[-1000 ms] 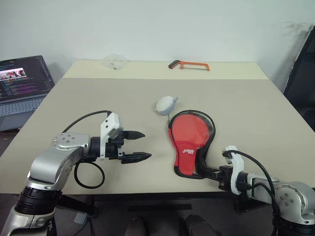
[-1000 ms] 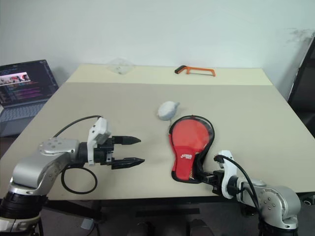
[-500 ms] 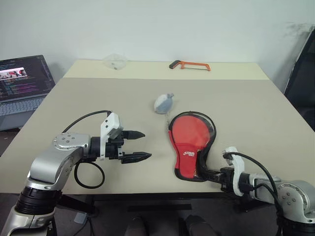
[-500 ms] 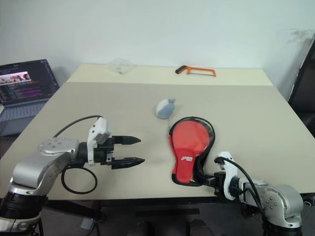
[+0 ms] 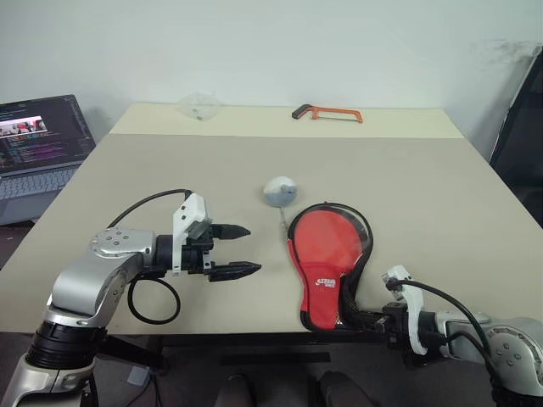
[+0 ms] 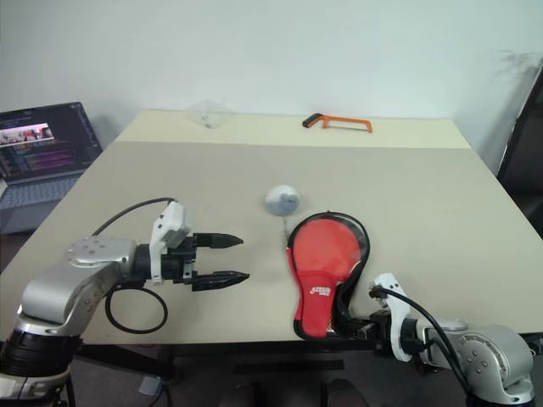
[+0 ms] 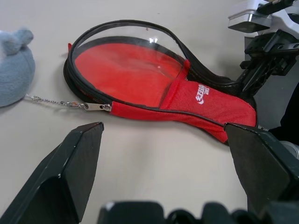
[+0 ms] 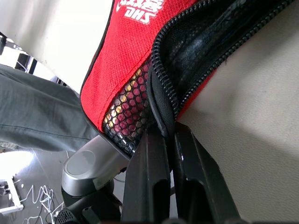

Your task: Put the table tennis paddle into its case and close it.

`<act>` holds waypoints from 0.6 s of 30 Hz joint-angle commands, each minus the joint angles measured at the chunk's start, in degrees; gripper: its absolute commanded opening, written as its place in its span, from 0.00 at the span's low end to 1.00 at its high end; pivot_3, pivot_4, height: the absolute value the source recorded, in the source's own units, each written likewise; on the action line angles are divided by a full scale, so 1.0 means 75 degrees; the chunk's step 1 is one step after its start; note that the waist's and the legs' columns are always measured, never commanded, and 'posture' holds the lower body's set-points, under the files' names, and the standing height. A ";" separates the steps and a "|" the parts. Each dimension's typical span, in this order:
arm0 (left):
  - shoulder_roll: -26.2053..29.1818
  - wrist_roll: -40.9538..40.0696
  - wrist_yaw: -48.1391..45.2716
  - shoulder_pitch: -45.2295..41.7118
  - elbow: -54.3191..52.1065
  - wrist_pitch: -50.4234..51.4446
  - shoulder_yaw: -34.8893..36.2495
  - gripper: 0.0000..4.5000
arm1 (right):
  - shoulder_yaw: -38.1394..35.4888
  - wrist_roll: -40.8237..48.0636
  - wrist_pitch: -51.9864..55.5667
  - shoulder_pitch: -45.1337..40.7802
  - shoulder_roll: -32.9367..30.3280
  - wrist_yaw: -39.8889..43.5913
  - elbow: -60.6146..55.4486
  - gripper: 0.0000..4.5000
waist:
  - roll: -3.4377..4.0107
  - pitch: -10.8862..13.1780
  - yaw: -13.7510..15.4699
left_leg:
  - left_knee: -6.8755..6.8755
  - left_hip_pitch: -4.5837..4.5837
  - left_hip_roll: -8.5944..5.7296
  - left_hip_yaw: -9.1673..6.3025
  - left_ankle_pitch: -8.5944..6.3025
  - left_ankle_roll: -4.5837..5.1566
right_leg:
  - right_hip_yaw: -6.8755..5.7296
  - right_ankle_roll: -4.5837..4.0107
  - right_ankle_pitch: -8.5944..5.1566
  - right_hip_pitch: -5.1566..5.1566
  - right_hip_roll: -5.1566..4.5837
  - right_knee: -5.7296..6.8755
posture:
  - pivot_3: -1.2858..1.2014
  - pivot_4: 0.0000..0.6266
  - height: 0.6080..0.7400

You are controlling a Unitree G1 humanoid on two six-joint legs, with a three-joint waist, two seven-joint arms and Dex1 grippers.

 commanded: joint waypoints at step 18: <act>-0.0621 0.0603 0.0871 -0.1407 0.1459 -0.0638 -0.0080 1.00 | -0.0259 -0.0396 -0.2893 -0.1303 -0.3177 0.2248 0.0166 0.99 | 0.0001 0.0008 0.0069 | 0.0023 0.0000 -0.0016 0.0018 0.0003 0.0002 | 0.0019 -0.0002 0.0010 0.0006 -0.0016 -0.0018 | 0.52 0.24 1.00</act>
